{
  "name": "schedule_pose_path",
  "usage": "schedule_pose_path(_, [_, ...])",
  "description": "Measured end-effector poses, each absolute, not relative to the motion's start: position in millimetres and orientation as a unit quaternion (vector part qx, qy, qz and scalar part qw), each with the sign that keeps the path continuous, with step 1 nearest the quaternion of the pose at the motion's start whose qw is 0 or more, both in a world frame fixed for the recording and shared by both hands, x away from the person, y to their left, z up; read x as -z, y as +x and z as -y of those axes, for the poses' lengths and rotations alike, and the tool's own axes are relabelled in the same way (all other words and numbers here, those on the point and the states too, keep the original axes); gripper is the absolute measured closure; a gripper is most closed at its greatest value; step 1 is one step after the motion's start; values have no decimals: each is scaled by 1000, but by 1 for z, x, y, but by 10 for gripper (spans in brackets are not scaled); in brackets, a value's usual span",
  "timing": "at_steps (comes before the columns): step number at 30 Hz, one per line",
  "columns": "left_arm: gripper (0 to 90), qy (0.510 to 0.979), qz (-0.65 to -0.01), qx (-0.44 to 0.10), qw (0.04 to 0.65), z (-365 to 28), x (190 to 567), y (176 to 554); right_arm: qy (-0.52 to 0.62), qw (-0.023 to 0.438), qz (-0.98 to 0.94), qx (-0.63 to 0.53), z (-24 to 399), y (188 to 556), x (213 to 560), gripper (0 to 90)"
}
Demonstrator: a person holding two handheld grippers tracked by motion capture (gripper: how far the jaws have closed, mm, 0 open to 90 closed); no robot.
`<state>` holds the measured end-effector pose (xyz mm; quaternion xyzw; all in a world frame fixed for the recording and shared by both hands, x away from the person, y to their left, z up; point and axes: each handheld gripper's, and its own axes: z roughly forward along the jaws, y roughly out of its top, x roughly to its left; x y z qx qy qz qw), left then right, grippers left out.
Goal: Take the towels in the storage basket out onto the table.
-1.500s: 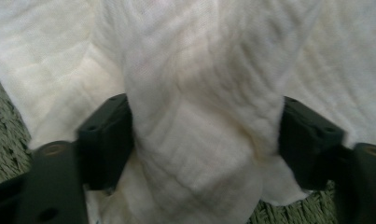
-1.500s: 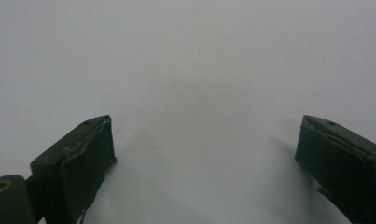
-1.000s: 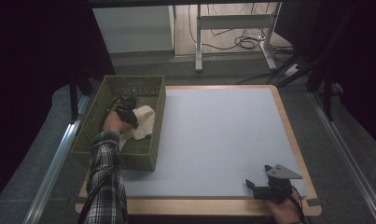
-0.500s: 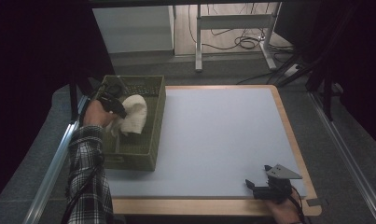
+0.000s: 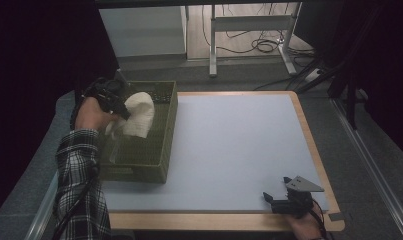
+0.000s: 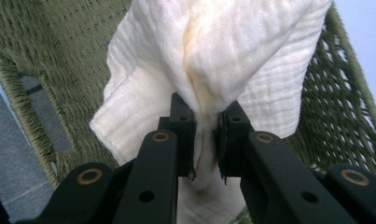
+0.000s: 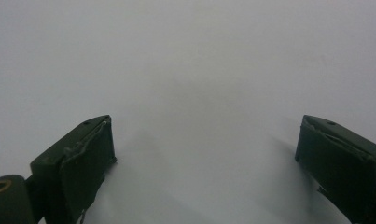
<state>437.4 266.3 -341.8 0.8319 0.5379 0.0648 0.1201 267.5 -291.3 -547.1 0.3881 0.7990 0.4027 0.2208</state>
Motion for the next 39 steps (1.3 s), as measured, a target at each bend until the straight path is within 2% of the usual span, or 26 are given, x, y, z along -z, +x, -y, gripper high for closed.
schedule_pose_path(12, [789,844,-516,-62,132,-247,317,429,388,220,-799,-402,291,268,547,44])
schedule_pose_path(39, [787,877,-456,-50,145,-159,298,435,388,219,-800,-402,291,267,547,44])
